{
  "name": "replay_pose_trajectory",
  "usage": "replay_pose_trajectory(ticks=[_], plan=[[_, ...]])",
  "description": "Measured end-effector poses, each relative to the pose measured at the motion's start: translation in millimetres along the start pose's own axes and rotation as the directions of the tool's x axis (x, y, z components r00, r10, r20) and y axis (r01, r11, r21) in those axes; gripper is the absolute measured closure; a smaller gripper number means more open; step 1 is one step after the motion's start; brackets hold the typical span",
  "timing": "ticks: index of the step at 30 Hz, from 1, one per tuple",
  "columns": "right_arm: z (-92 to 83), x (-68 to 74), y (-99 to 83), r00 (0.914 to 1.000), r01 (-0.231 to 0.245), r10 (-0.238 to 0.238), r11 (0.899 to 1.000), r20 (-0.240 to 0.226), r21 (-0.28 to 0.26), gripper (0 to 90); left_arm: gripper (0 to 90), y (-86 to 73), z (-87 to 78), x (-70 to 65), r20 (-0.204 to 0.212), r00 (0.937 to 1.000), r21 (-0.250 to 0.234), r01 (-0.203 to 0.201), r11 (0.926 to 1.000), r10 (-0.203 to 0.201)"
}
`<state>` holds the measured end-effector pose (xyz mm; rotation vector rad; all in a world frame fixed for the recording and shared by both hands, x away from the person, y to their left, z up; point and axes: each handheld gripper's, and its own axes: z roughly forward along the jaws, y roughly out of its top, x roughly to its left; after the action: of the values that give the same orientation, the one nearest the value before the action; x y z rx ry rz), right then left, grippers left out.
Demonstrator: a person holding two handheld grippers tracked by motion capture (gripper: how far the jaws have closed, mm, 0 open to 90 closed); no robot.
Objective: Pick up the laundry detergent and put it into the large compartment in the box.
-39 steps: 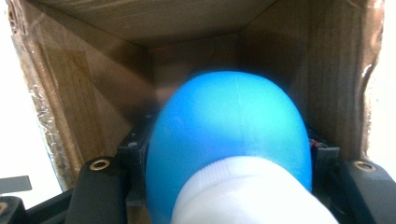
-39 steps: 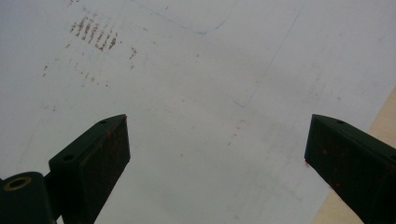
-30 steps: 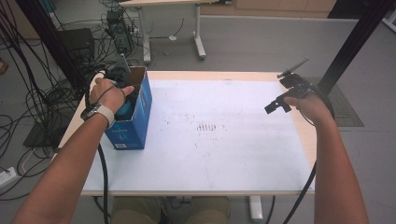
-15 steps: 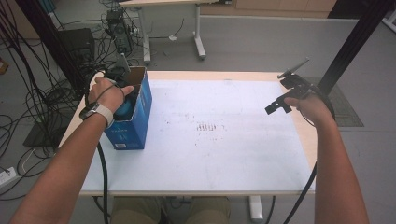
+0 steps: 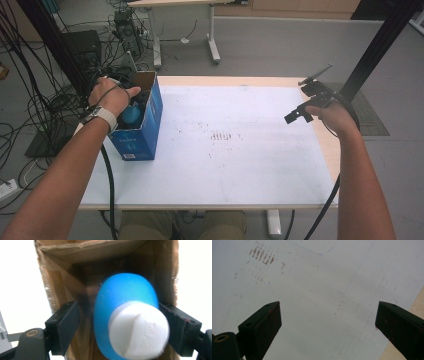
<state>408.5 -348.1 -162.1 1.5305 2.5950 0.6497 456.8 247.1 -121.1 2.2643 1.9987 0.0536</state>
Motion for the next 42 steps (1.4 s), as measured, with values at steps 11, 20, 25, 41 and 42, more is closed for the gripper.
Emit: replay_pose_trajectory(ticks=[11,20,25,41,42], plan=[[-4.2,0.4,-4.7,1.0000,-0.006,0.006,1.000,0.006,-0.004,6.5,13.9,-9.7,-31.8,14.0,0.036,0.9989,-0.054,-0.030,0.9981,0.032],[-10.1,2.3,-5.9,0.9999,-0.005,0.006,1.000,0.016,-0.005,6.5,12.6,-15.2,-59.5,18.9,0.073,0.9929,-0.079,-0.088,0.9930,0.094],[-11.4,3.4,-6.1,0.9999,-0.005,0.005,1.000,0.017,-0.006,6.5,12.5,-16.5,-75.4,15.8,0.067,0.9911,-0.094,-0.109,0.9896,0.115],[-15.3,3.2,-6.8,0.9999,-0.005,0.006,1.000,0.016,-0.002,6.5,12.4,-15.9,-121.8,-12.5,0.058,0.9693,-0.116,-0.231,0.9660,0.239],[-16.1,3.2,-6.9,0.9998,-0.005,0.005,1.000,0.016,-0.002,6.5,11.6,-16.0,-123.5,-13.7,0.062,0.9663,-0.120,-0.241,0.9630,0.250]])
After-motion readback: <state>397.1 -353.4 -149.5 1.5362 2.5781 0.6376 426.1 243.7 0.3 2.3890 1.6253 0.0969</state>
